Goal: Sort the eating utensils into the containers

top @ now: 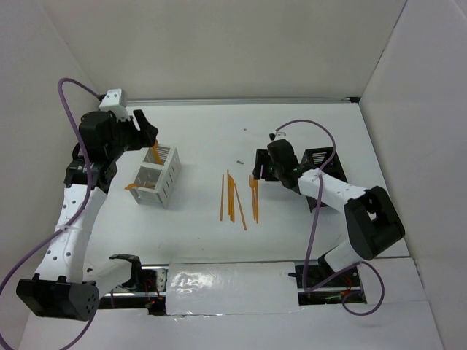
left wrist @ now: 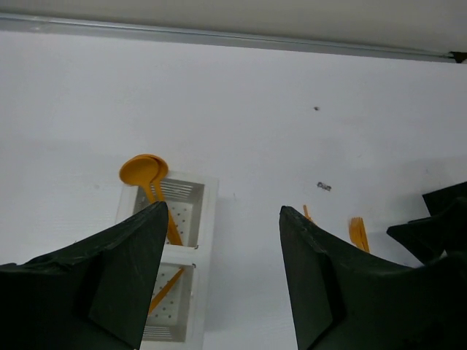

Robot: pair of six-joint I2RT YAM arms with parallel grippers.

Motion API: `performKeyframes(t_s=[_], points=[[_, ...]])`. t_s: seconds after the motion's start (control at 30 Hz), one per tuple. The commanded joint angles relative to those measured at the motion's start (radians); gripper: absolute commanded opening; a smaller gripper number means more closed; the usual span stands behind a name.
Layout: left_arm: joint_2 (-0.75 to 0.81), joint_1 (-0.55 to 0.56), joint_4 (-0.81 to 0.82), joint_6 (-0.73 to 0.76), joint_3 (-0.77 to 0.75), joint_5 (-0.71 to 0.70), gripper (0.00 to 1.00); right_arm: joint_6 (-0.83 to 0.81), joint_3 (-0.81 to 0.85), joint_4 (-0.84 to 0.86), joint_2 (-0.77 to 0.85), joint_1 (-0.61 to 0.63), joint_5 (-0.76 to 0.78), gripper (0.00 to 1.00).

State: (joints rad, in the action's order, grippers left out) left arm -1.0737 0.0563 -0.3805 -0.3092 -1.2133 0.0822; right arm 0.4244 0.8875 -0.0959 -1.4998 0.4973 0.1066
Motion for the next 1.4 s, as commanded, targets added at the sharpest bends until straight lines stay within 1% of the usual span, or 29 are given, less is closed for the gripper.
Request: performKeyframes(t_s=[0.0,0.03,0.17,0.33,0.5,0.6,0.7,0.73,0.83,0.9,0.93,1.0,1.07,1.1,1.13,1.17,1.2,1.27,1.33,1.37], points=[[0.004,0.016,-0.005,0.033,-0.031,0.074,0.75,0.001,-0.005,0.028,-0.01,0.026,-0.019,0.65],[0.008,0.016,0.005,0.035,-0.023,0.076,0.75,-0.004,-0.005,0.028,-0.023,0.03,-0.019,0.61],[0.02,0.019,0.002,0.032,0.007,0.094,0.76,-0.03,0.033,0.028,-0.086,0.052,-0.03,0.57],[0.029,0.014,0.006,0.035,0.024,0.106,0.76,-0.033,0.074,0.019,-0.183,0.081,-0.021,0.56],[0.032,0.017,0.008,0.036,0.035,0.133,0.76,-0.076,0.103,0.032,-0.226,0.092,-0.001,0.55],[0.031,0.017,0.012,0.038,0.044,0.129,0.76,-0.09,0.128,0.032,-0.244,0.09,0.022,0.51],[0.026,0.017,0.011,0.035,0.049,0.129,0.76,-0.102,0.139,0.022,-0.289,0.093,0.033,0.42],[0.026,0.016,0.011,0.036,0.051,0.133,0.76,-0.102,0.149,0.013,-0.31,0.095,0.033,0.41],[0.024,0.016,0.005,0.033,0.052,0.142,0.76,-0.098,0.149,0.002,-0.329,0.093,0.042,0.28],[0.028,0.017,-0.001,0.035,0.049,0.159,0.76,-0.096,0.139,0.002,-0.326,0.093,0.042,0.24],[0.026,0.016,-0.004,0.035,0.043,0.175,0.76,-0.095,0.125,0.002,-0.326,0.093,0.042,0.2],[0.02,0.017,-0.014,0.036,0.031,0.209,0.76,-0.093,0.114,0.002,-0.312,0.095,0.042,0.19],[0.009,0.017,-0.018,0.039,0.029,0.221,0.76,-0.096,0.114,0.002,-0.309,0.096,0.053,0.25],[0.009,0.019,-0.026,0.038,0.024,0.228,0.77,-0.096,0.114,-0.007,-0.309,0.093,0.053,0.32],[0.009,0.019,-0.024,0.038,0.017,0.231,0.77,-0.093,0.114,-0.022,-0.309,0.096,0.053,0.31],[0.003,0.017,-0.032,0.039,0.015,0.235,0.77,-0.093,0.114,-0.022,-0.309,0.096,0.062,0.33],[0.003,0.017,-0.037,0.038,0.015,0.24,0.77,-0.088,0.114,-0.031,-0.31,0.096,0.062,0.39],[0.004,0.017,-0.034,0.039,0.017,0.249,0.77,-0.085,0.114,-0.042,-0.295,0.096,0.062,0.43],[0.006,0.019,-0.032,0.039,0.02,0.251,0.77,-0.082,0.114,-0.042,-0.272,0.096,0.062,0.49],[0.009,0.019,-0.035,0.041,0.02,0.252,0.77,-0.081,0.114,-0.051,-0.261,0.095,0.062,0.49]])
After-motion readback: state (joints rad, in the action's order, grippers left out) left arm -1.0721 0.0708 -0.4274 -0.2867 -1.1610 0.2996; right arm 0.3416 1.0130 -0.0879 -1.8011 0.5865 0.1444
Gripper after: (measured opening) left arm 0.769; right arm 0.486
